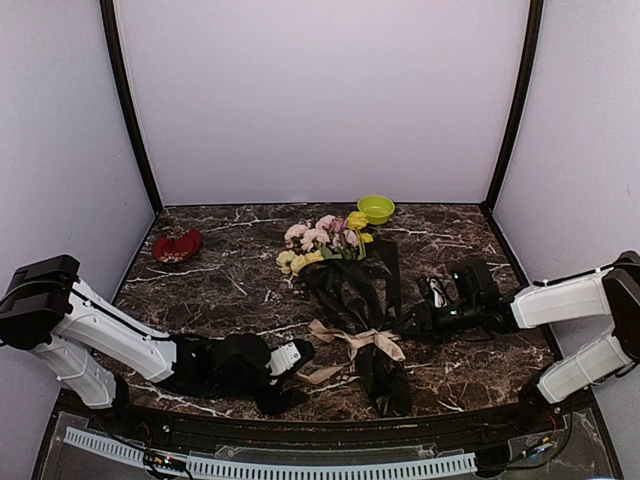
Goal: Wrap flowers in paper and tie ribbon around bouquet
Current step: Adjust the left side of the ribbon on the folded bouquet.
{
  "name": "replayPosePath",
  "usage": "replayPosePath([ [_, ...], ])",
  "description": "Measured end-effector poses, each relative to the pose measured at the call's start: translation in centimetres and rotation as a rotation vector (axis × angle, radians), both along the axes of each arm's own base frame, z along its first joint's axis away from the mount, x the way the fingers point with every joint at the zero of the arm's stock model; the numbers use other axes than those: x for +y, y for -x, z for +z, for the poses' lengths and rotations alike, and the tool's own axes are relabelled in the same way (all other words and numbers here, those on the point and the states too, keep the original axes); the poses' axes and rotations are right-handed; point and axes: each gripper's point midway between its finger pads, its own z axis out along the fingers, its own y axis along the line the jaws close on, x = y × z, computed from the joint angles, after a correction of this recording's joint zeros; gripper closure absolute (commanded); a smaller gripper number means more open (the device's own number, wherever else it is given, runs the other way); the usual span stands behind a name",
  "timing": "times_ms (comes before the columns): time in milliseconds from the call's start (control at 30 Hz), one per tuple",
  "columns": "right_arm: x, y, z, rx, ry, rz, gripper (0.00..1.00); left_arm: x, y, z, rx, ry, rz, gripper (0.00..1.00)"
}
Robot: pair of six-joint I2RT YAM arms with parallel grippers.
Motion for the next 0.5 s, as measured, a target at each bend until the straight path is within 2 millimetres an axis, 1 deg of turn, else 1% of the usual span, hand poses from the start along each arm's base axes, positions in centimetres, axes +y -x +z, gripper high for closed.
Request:
replayPosePath([
  [67,0.1,0.2,0.0,0.0,-0.008,0.007,0.57,0.0,0.2,1.0,-0.025,0.014,-0.036,0.23],
  [133,0.2,0.3,0.0,0.004,-0.015,0.012,0.57,-0.2,0.3,2.6,-0.06,0.046,-0.072,0.22],
  [200,0.2,0.4,0.0,0.009,-0.019,0.012,0.57,-0.2,-0.4,4.1,-0.085,0.073,-0.086,0.22],
  [267,0.4,0.4,-0.1,0.011,-0.021,0.014,0.54,0.3,-2.8,4.7,-0.109,0.066,-0.045,0.22],
  [300,0.4,0.4,-0.1,0.012,-0.022,0.015,0.53,0.8,-4.3,4.7,-0.124,0.051,-0.009,0.22],
  [333,0.4,0.4,-0.2,0.013,-0.022,0.015,0.52,1.1,-5.4,4.7,-0.145,0.031,0.014,0.22],
  [367,0.4,0.4,-0.3,0.015,-0.019,0.014,0.53,1.5,-6.7,4.6,-0.173,0.004,0.039,0.22],
  [433,0.3,0.4,-0.6,0.02,-0.01,0.013,0.6,1.6,-8.4,4.0,-0.227,-0.059,0.051,0.21],
  [500,0.3,0.4,-1.0,0.027,-0.001,0.016,0.66,1.0,-9.2,3.2,-0.266,-0.115,0.028,0.21],
])
